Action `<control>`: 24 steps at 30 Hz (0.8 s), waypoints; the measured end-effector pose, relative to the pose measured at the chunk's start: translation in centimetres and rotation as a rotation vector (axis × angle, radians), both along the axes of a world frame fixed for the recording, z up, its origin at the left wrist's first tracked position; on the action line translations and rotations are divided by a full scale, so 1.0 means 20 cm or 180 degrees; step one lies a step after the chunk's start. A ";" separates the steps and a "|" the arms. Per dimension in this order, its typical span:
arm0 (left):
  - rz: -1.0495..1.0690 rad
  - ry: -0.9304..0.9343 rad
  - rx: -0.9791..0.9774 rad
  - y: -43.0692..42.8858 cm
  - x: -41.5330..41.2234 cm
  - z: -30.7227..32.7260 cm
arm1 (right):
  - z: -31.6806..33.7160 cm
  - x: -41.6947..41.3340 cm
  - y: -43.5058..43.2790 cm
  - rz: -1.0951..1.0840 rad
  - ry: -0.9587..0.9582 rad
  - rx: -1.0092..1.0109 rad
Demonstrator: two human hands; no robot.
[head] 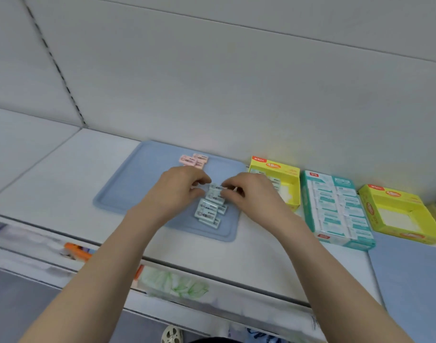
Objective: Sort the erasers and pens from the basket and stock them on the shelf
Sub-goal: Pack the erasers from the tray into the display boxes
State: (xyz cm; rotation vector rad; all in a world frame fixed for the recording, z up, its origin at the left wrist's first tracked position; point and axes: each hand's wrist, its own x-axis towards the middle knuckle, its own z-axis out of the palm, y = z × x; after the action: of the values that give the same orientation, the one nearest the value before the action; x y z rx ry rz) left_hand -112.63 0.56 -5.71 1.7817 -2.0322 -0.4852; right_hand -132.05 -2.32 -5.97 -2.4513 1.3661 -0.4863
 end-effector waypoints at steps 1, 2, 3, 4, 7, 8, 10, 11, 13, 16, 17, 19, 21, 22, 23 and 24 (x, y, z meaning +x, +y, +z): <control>0.0024 0.0051 -0.0064 0.01 0.00 -0.02 | -0.01 0.03 0.00 0.0083 0.0170 0.0040; 0.0041 0.0090 -0.0130 0.01 0.00 -0.03 | -0.02 0.06 0.01 0.0147 0.0365 0.0063; 0.0046 0.0114 -0.0196 0.01 0.01 -0.05 | -0.02 0.08 0.01 0.0174 0.0504 0.0065; 0.0040 0.0125 -0.0257 0.01 0.01 -0.06 | -0.02 0.09 0.01 0.0148 0.0531 0.0097; -0.0013 0.0025 -0.0389 -0.01 0.01 -0.07 | 0.00 0.08 0.01 -0.0026 0.0053 0.0365; -0.0041 -0.0040 -0.0424 -0.02 0.00 -0.07 | 0.00 0.07 0.00 -0.0094 -0.0100 0.0406; -0.0104 -0.0169 -0.0463 -0.05 -0.03 -0.06 | 0.02 0.03 0.00 -0.0238 -0.0342 0.0399; -0.0139 -0.0248 -0.0413 -0.06 -0.05 -0.05 | 0.03 0.00 -0.01 -0.0352 -0.0504 0.0373; -0.0285 -0.0456 -0.0113 -0.11 -0.10 -0.02 | 0.07 -0.08 -0.03 -0.0702 -0.0888 0.0295; -0.0527 -0.0820 0.0355 -0.16 -0.19 0.01 | 0.12 -0.28 -0.08 -0.1327 -0.1114 0.0132; -0.0554 -0.0872 0.0387 -0.18 -0.20 0.01 | 0.14 -0.34 -0.09 -0.1488 -0.1056 0.0103; -0.0536 -0.0821 0.0317 -0.19 -0.21 0.01 | 0.15 -0.46 -0.10 -0.1679 -0.0898 0.0139; -0.0563 -0.0738 0.0209 -0.20 -0.21 0.00 | 0.15 -0.52 -0.09 -0.1622 -0.0683 0.0322; -0.0568 -0.0678 0.0174 -0.21 -0.21 0.00 | 0.14 -0.53 -0.09 -0.1528 -0.0570 0.0450; -0.0560 -0.0592 0.0105 -0.22 -0.21 -0.01 | 0.14 -0.52 -0.09 -0.1421 -0.0471 0.0573; -0.0537 -0.0460 -0.0008 -0.22 -0.21 -0.01 | 0.13 -0.50 -0.08 -0.1321 -0.0377 0.0674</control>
State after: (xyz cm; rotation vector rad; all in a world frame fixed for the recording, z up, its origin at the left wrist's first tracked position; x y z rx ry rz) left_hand -116.82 -3.82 -5.84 1.6959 -2.2937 -0.4127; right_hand -142.01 -4.00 -3.37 -1.9429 1.7798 -0.5360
